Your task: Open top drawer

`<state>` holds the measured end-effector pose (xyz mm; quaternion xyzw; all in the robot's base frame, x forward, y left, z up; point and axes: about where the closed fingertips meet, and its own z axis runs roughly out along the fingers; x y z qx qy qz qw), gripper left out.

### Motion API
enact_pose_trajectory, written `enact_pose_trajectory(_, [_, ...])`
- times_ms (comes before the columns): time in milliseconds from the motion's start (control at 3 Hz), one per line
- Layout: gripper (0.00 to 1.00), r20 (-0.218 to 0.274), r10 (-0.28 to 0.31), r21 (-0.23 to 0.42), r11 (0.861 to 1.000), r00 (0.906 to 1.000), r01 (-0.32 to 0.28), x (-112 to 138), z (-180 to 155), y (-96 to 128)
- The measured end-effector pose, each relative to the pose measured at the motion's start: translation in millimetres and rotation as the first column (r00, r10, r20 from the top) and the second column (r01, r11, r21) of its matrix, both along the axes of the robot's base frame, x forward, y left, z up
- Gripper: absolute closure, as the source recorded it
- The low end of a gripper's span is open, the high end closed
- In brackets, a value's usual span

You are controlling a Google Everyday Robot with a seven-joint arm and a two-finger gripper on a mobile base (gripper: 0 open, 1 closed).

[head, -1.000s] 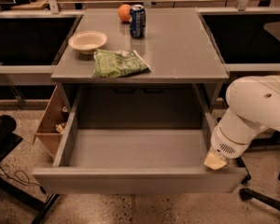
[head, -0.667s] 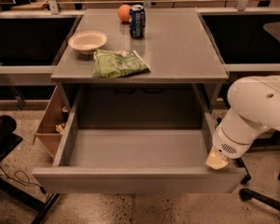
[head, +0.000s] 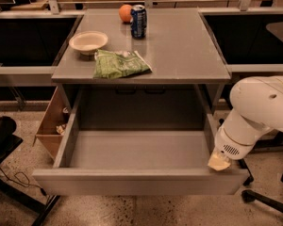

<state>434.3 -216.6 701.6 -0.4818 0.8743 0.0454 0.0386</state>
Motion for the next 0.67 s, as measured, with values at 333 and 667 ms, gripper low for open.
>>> enact_pose_trajectory(333, [0.34, 0.0, 0.0, 0.0, 1.0, 1.0, 0.0, 0.0, 0.0, 0.0])
enact_pose_trajectory(667, [0.11, 0.0, 0.0, 0.0, 1.0, 1.0, 0.0, 0.0, 0.0, 0.0])
